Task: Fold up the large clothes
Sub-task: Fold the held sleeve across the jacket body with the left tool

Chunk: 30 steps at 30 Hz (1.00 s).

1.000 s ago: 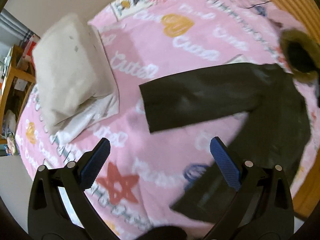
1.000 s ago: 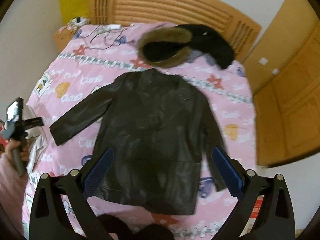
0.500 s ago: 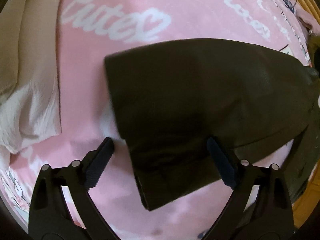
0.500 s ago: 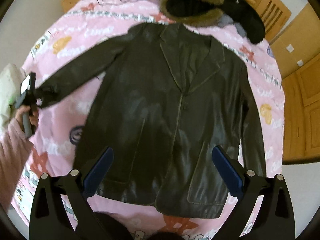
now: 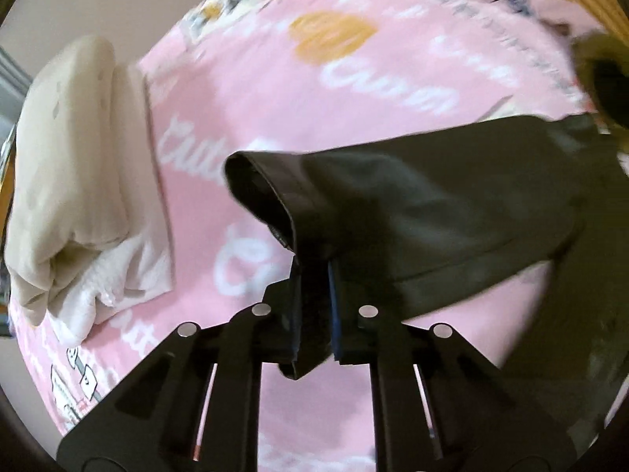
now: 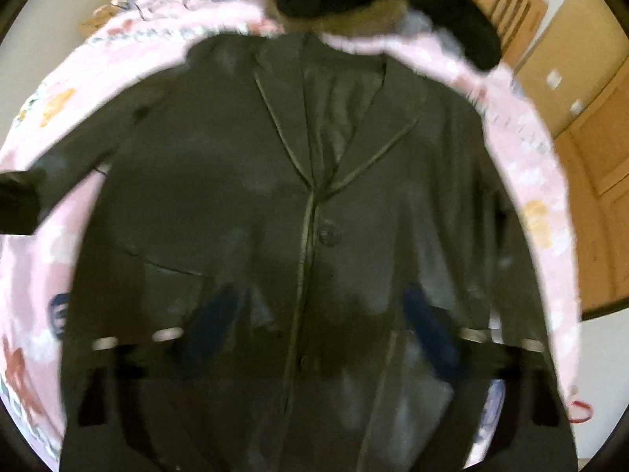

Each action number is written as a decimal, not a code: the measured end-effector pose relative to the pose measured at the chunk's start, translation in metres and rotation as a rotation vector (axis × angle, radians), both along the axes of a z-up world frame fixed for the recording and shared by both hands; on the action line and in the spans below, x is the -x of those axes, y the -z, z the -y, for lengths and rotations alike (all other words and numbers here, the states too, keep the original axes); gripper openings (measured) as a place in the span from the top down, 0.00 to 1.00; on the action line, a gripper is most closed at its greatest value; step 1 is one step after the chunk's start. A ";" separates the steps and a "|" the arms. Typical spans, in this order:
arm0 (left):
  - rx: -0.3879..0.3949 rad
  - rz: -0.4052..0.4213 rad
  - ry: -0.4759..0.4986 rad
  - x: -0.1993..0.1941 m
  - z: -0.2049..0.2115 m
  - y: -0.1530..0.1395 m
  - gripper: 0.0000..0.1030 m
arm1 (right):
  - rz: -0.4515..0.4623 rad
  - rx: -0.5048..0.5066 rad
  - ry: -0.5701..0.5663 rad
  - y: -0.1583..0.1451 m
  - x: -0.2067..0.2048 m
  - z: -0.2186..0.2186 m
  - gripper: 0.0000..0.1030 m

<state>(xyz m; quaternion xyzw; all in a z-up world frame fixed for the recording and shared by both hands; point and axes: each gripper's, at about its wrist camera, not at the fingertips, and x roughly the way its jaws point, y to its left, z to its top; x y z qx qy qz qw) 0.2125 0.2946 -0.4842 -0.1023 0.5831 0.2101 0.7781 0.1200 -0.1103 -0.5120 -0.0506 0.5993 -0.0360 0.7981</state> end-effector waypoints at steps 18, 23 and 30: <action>0.137 0.343 0.643 -0.037 0.338 -0.128 0.98 | 0.035 -0.184 0.259 0.037 0.000 0.134 0.47; 0.212 0.311 0.755 -0.032 0.426 -0.103 0.98 | 0.082 -0.117 0.386 0.028 0.011 0.227 0.47; 0.221 0.174 0.861 -0.013 0.520 -0.006 0.98 | 0.080 -0.067 0.489 0.034 0.039 0.318 0.46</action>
